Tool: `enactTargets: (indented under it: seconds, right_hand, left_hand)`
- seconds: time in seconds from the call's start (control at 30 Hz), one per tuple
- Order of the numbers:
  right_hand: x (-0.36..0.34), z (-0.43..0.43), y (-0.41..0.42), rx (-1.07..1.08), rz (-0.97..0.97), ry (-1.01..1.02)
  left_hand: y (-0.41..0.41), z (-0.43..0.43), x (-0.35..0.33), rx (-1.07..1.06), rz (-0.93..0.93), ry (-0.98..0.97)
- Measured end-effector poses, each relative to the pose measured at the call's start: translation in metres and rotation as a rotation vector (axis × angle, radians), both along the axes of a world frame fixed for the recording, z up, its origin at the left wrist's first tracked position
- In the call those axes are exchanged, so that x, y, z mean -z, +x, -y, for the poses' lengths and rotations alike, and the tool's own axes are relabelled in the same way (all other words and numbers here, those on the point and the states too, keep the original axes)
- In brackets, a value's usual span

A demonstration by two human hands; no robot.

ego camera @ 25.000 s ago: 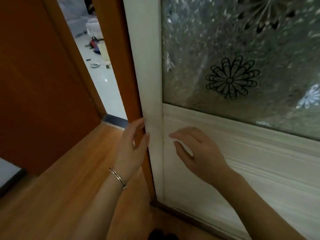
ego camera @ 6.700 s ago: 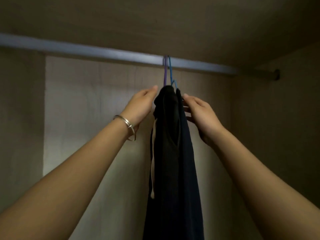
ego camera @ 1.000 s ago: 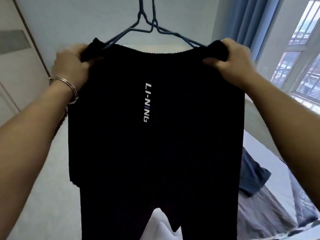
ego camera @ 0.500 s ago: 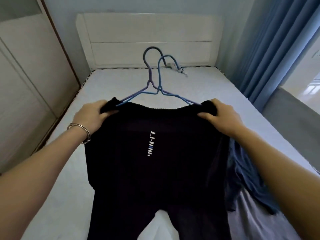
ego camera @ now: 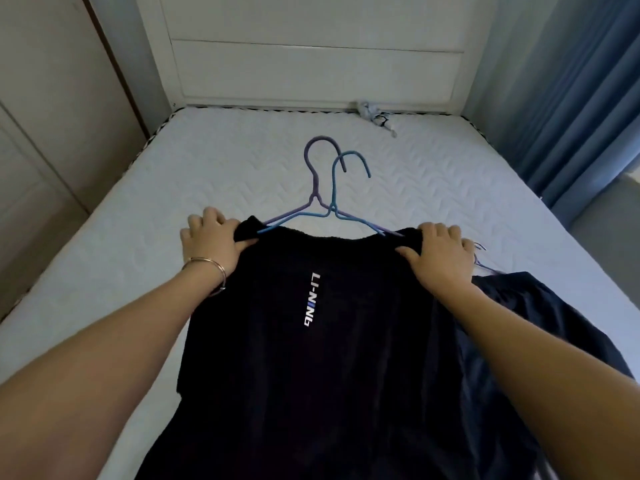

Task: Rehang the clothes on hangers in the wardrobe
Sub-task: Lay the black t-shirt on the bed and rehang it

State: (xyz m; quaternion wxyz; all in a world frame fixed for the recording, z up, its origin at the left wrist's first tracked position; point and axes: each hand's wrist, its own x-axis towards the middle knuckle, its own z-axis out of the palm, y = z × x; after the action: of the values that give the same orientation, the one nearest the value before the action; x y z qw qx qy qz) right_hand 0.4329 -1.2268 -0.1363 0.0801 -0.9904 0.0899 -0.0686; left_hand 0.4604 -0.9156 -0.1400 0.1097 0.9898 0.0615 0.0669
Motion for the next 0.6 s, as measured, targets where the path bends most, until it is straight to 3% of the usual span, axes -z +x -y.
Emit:
enactTargets:
  seconds: [0.07, 0.13, 0.23, 0.33, 0.43, 0.6]
  right_hand:
    - [0.033, -0.012, 0.029, 0.065, 0.017, 0.201]
    - [0.083, -0.022, 0.036, 0.029, -0.12, 0.302]
    - [0.168, -0.028, 0.003, -0.088, -0.467, 0.29]
    - [0.231, -0.023, -0.033, -0.136, -0.754, 0.256]
    - [0.267, -0.017, -0.041, -0.147, -0.828, 0.202]
    - [0.304, -0.009, -0.022, -0.159, -0.849, 0.086]
  left_hand:
    - [0.029, 0.02, 0.034, -0.085, -0.007, -0.309]
    - [0.036, 0.036, 0.084, -0.107, -0.086, -0.509]
    - [0.004, 0.044, 0.17, 0.037, -0.277, -0.418]
    - [-0.033, 0.036, 0.24, 0.173, -0.549, -0.173]
    - [-0.046, 0.028, 0.281, 0.194, -0.672, -0.007]
    - [-0.031, 0.025, 0.322, 0.132, -0.694, 0.065]
